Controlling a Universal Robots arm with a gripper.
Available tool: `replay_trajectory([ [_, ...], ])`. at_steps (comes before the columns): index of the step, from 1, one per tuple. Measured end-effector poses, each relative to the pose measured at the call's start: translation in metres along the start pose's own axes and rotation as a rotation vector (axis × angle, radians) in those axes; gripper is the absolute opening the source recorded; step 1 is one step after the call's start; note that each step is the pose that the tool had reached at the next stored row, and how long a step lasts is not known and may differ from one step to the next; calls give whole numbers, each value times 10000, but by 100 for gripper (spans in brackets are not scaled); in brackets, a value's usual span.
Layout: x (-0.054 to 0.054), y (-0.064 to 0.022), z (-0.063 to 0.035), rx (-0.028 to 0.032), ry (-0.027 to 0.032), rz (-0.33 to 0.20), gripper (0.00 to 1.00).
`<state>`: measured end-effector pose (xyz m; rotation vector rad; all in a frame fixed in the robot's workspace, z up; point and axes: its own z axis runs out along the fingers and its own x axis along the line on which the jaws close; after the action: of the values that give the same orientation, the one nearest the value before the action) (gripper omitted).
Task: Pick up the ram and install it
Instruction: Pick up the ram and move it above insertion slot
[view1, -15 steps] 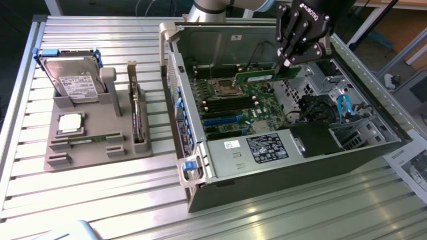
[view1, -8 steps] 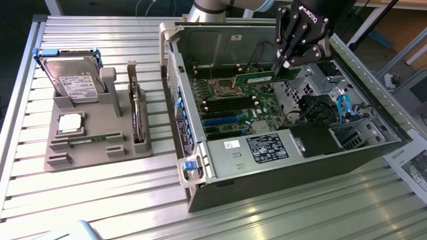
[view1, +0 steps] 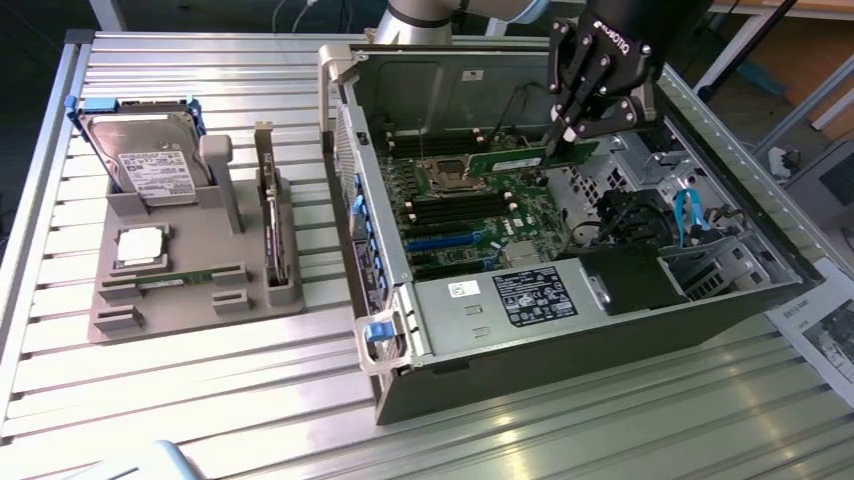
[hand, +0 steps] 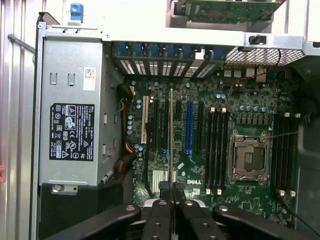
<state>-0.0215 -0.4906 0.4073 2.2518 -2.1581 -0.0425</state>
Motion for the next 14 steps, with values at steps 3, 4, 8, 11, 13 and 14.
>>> replay_trajectory([
  [3, 0, -2, 55, 0, 0, 0, 12],
  [4, 1, -3, 80, 0, 0, 1, 12],
  [8, 1, -4, 107, 0, 1, 1, 12],
  [11, 1, -4, 112, 1, -1, 0, 12],
  [13, -3, -5, 129, 0, -1, -1, 12],
  [14, -10, -6, 139, 0, -1, -1, 12],
])
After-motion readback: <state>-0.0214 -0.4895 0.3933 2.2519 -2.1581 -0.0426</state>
